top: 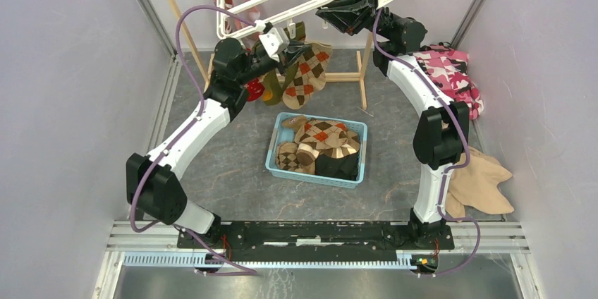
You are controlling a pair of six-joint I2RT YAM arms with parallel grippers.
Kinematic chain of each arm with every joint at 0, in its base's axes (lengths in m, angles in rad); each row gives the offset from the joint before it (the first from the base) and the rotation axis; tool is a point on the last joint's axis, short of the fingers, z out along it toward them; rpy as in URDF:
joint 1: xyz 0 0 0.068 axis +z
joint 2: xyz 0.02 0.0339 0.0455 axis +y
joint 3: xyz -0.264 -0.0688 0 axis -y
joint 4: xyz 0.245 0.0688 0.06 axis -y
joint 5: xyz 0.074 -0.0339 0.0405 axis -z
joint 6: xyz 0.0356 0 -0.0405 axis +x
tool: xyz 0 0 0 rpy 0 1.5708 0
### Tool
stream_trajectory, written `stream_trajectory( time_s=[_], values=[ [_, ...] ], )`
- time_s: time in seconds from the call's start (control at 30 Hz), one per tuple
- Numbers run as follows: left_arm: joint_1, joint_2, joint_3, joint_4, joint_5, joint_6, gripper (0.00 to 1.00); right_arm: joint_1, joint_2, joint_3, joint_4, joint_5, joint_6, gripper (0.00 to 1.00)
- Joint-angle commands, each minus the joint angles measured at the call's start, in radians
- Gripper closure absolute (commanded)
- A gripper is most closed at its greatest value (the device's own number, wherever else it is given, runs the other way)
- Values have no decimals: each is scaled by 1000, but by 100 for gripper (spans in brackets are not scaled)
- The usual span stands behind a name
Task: Clip the socks to the hanger
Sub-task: Clamp the sock onto the hanger.
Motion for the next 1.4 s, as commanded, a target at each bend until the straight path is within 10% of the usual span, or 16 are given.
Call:
stream_trajectory(
  time_s=[0.0, 1.37],
  values=[
    [-2, 50, 61, 72, -21, -88, 98, 4, -30, 33, 55, -32, 36, 97],
    [-22, 133, 126, 221, -186, -367, 98, 15, -25, 20, 35, -36, 27, 97]
  ],
)
